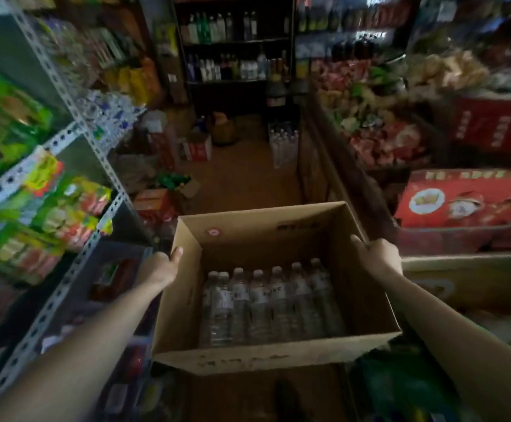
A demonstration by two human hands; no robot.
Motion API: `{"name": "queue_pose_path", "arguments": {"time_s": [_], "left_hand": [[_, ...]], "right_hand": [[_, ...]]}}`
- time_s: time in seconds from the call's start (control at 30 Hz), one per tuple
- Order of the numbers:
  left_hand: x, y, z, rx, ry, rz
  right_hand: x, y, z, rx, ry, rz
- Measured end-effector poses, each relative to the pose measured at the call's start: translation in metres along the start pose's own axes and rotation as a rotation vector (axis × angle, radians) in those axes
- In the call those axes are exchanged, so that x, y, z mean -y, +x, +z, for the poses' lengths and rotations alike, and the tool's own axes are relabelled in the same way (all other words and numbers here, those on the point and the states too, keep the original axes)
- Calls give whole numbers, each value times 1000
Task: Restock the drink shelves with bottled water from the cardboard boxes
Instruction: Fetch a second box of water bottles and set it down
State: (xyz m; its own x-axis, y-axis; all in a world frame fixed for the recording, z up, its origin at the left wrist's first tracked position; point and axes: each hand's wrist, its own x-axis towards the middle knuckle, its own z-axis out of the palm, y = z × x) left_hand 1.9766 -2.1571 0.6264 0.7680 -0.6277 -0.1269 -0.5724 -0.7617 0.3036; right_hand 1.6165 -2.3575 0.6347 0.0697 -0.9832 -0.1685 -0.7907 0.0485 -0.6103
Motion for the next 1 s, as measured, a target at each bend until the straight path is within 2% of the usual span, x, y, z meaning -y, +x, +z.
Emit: {"name": "queue_pose_path", "arguments": {"time_s": [0.27, 0.5, 0.73, 0.83, 1.0], "left_hand": [[-79, 227, -14, 29, -41, -67], [-138, 456, 5, 138, -78, -95], [-206, 672, -9, 141, -165, -126], [-233, 754, -12, 164, -154, -174], [-263, 888, -1, 115, -191, -262]], "right_hand": [[146, 233, 31, 67, -14, -57], [241, 429, 99, 98, 10, 4], [359, 619, 145, 96, 65, 71], [407, 699, 161, 116, 34, 25], [490, 844, 209, 166, -3, -98]]}}
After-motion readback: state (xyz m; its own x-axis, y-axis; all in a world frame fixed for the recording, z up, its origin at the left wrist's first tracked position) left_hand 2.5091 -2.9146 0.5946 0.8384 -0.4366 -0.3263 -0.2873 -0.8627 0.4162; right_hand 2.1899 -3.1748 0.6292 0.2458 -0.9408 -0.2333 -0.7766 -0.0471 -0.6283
